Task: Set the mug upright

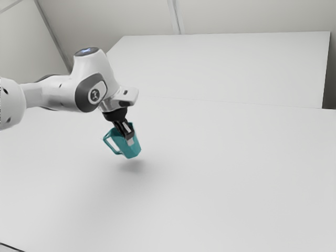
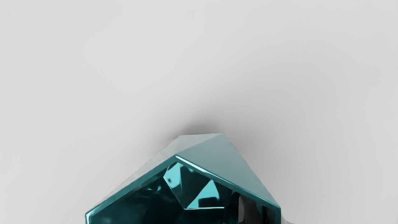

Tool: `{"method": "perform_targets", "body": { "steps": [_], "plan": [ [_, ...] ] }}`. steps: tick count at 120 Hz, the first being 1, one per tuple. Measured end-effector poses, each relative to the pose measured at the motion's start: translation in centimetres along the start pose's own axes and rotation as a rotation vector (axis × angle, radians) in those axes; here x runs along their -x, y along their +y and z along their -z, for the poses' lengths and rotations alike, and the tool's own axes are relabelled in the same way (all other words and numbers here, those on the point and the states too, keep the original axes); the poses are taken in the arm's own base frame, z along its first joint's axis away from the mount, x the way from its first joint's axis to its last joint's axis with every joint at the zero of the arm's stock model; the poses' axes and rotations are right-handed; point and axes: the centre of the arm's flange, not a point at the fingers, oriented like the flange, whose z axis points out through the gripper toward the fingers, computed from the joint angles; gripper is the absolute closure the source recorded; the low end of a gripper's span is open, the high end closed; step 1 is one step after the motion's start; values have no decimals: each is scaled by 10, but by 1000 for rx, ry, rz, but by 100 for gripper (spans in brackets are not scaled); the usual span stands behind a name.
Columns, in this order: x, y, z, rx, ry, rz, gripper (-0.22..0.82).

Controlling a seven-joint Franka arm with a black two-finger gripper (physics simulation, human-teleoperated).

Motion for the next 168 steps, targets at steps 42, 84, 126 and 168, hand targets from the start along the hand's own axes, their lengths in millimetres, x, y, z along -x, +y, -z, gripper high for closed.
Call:
{"method": "perform_targets", "body": {
  "steps": [42,84,126,168],
  "plan": [
    [31,-2,-18,-29,-29,243,79],
    [27,22,-43,-43,-49,325,78],
    [22,22,-66,-34,-51,403,78],
    [19,27,-53,-44,-17,436,21]
  ]
}}
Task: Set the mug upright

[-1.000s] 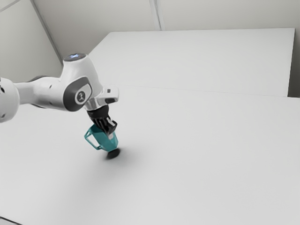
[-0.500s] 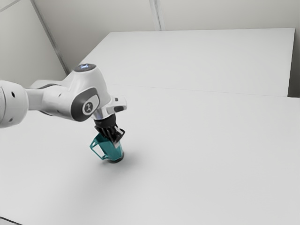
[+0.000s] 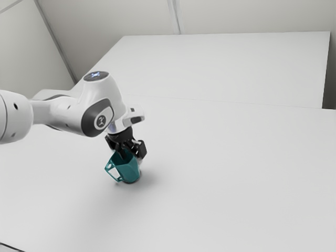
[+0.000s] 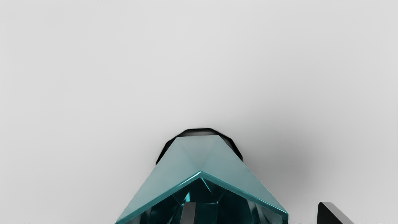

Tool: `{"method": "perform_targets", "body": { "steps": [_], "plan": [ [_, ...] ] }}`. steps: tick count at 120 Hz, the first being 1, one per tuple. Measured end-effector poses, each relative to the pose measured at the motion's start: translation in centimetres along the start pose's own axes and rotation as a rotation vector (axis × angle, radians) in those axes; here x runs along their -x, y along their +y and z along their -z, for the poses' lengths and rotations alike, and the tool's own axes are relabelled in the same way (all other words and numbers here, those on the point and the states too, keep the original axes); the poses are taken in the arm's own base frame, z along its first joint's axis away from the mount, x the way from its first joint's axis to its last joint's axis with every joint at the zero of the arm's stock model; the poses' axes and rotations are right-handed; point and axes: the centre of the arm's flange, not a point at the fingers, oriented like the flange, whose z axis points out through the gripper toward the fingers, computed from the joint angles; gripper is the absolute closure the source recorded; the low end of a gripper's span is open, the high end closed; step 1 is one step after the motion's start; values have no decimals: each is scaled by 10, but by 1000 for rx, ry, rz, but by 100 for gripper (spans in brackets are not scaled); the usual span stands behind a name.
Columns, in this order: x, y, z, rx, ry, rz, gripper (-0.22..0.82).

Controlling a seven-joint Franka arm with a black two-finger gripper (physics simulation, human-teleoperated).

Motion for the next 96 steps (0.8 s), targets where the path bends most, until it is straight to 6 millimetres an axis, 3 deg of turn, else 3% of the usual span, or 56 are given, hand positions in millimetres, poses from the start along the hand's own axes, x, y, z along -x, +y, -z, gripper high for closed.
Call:
{"method": "perform_targets", "body": {
  "steps": [16,26,69,86,96],
  "plan": [
    [1,0,17,-7,15,10,11],
    [-5,-1,39,-11,30,17,8],
    [-49,-5,195,-8,139,38,1],
    [-60,-24,265,4,203,82,1],
    [-58,-37,290,4,203,108,0]
  ]
}}
